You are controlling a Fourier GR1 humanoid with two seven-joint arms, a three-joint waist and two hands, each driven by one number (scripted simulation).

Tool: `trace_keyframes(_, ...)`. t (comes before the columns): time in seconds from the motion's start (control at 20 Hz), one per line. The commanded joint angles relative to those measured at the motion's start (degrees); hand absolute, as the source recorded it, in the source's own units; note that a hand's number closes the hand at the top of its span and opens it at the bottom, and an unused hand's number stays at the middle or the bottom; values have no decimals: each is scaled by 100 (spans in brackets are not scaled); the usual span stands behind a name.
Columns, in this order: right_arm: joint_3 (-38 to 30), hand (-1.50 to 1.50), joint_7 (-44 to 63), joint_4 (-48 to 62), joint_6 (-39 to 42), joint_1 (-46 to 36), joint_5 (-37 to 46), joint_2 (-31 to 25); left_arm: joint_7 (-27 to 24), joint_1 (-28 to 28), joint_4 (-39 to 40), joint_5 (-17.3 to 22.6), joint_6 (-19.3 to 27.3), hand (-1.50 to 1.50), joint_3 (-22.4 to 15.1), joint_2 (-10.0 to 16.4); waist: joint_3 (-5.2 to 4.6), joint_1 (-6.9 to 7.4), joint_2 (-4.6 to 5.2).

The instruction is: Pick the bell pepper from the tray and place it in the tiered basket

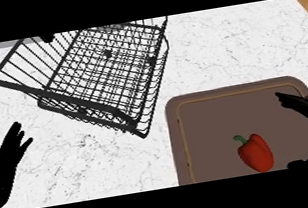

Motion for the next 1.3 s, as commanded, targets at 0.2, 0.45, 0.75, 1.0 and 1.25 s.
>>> trace_keyframes(0.2,413,-150,1621,-1163,1024,-376,3,-810,-32,35,266,-188,-138,0,-101,-214,-14,144,30)
trace_keyframes(0.45,334,-150,3115,-2087,1129,-676,-520,-665,272,-166,206,-291,-91,0,27,-350,-10,130,28)
trace_keyframes(0.75,404,-150,4380,-2134,1617,-937,-1165,-810,260,175,-55,-263,-359,0,263,-178,-8,173,27)
trace_keyframes(1.0,240,-150,4672,-1881,1910,-1155,-962,-828,389,489,-484,-457,-288,0,307,-250,-3,191,24)
trace_keyframes(1.25,-103,-150,4702,-2081,2187,-653,-658,-848,434,-75,121,-589,-507,0,545,-455,-5,107,26)
